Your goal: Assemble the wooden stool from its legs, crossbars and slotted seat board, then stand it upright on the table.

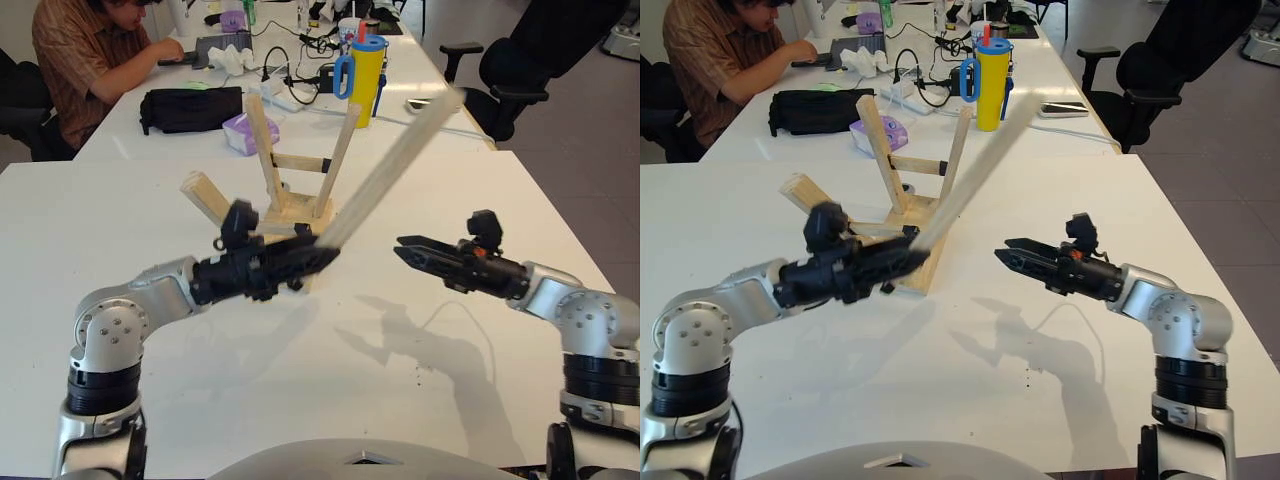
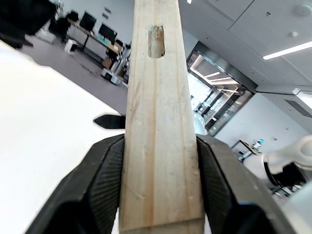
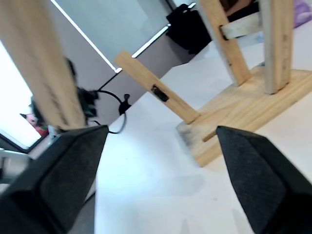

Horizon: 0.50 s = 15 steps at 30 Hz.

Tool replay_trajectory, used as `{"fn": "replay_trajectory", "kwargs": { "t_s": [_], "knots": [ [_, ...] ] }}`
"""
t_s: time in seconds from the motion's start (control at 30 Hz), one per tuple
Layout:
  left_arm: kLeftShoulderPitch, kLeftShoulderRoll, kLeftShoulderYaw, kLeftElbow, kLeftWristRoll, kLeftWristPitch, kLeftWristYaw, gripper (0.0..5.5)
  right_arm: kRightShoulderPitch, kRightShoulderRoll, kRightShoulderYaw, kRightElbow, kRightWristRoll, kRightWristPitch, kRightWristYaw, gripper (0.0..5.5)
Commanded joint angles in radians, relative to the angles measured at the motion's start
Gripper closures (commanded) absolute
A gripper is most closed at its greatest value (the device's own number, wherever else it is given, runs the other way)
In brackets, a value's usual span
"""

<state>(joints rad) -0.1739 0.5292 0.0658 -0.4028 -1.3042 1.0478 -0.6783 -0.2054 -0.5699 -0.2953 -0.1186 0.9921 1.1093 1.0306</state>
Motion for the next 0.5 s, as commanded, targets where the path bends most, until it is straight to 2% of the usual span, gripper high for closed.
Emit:
{"fn": "replay_trajectory", "kwargs": {
  "t_s": [0.03, 0.23, 0.47, 0.5],
  "knots": [
    [0.026, 0.052, -0.059, 0.002, 0.068, 0.003, -0.102, 3.43, -0.009, 0.015, -0.02, -0.039, 0.144, 0.1, -0.032, 1.41],
    [-0.009, 0.07, -0.087, 0.084, 0.108, 0.031, -0.174, 3.43, -0.019, 0.084, -0.007, -0.072, 0.263, 0.123, -0.129, 1.41],
    [-0.025, 0.083, -0.099, 0.078, 0.11, 0.071, -0.212, 3.43, -0.044, 0.088, -0.013, -0.07, 0.373, 0.132, -0.227, 1.41],
    [-0.022, 0.082, -0.1, 0.073, 0.11, 0.073, -0.213, 3.43, -0.044, 0.086, -0.014, -0.067, 0.385, 0.129, -0.238, 1.59]
  ]
}}
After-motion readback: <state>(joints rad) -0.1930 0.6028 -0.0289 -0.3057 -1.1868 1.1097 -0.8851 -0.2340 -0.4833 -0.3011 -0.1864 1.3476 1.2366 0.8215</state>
